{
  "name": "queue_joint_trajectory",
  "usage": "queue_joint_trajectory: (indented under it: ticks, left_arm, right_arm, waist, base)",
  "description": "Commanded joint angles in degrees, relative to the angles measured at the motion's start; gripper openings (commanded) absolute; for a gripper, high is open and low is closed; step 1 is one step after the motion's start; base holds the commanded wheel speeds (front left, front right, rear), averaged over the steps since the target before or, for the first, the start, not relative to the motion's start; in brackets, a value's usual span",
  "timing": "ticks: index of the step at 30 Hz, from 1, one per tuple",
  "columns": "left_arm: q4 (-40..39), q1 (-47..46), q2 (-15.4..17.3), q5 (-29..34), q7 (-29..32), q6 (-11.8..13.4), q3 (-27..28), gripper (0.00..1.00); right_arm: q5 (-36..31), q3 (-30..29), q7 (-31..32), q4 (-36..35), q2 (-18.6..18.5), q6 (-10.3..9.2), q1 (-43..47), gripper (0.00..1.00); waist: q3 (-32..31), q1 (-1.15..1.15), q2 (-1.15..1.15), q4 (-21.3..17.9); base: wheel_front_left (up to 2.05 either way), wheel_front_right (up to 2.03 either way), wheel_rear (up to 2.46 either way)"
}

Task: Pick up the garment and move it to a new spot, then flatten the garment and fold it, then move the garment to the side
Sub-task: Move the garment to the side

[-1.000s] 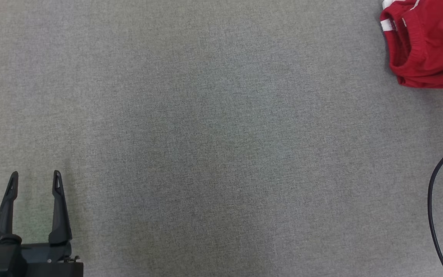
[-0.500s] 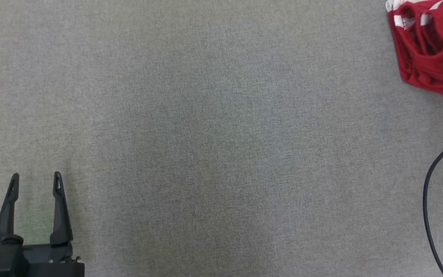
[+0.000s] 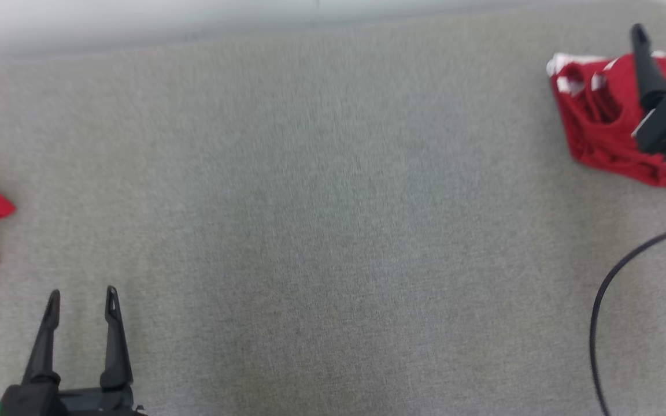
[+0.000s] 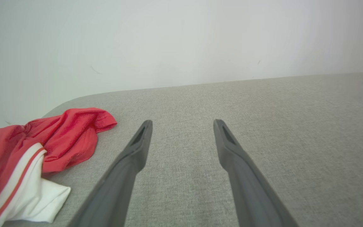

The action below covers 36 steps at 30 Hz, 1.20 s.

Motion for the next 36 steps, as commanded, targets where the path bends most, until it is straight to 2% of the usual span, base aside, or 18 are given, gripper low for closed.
queue_joint_trajectory:
  ticks: [1, 7, 8, 12, 23, 30, 36]
  left_arm:
    - [0.69, 1.24, -0.29, -0.53, -0.52, -0.38, -0.24, 1.0]
    - [2.63, 2.38, -1.23, -1.62, -1.03, -0.31, -0.78, 1.0]
    - [2.63, 2.38, -1.23, -1.62, -1.03, -0.31, -0.78, 1.0]
    - [3.48, 2.96, -1.42, -1.8, -1.18, -0.16, -0.51, 1.0]
    - [6.28, 3.74, -2.74, -2.95, -1.52, -0.86, -1.3, 1.0]
    - [6.54, 3.71, -3.24, -3.07, -1.56, -1.16, -1.38, 1.0]
    - [7.36, 4.29, -3.7, -3.04, -1.56, -1.76, -1.19, 1.0]
  right_arm:
    - [-1.27, -2.07, -0.08, -1.76, 0.52, -0.03, 3.73, 1.0]
    - [-7.27, -11.8, -0.1, -7.95, 2.38, -0.03, 12.63, 1.0]
    - [-7.27, -11.8, -0.1, -7.95, 2.38, -0.03, 12.63, 1.0]
    - [-13.51, -18.25, -0.1, -13.34, 4.31, -0.03, 18.14, 1.0]
    - [-27.21, -35.2, -0.11, -23.47, 14.08, -0.03, 35.73, 1.0]
    - [-35.75, -41.85, -0.11, -31.53, 20.11, -0.03, 44.94, 1.0]
    - [-42.22, -44.43, -0.11, -36.46, 23.08, -0.03, 52.75, 1.0]
  waist:
    - [-4.42, 0.01, 0.0, 0.39]
    - [-8.86, 0.01, 0.0, 0.95]
    - [-8.86, 0.01, 0.0, 0.95]
    - [-10.17, 0.01, 0.0, 0.65]
    - [-13.89, 0.01, 0.0, 1.96]
    - [-14.77, 0.01, 0.0, 2.43]
    - [-16.44, 0.01, 0.0, 2.69]
  base:
    - [0.0, 0.0, 0.0]
    - [0.0, 0.0, 0.0]
    - [0.0, 0.0, 0.0]
    - [0.0, 0.0, 0.0]
    - [0.0, 0.0, 0.0]
    - [0.0, 0.0, 0.0]
    - [0.0, 0.0, 0.0]
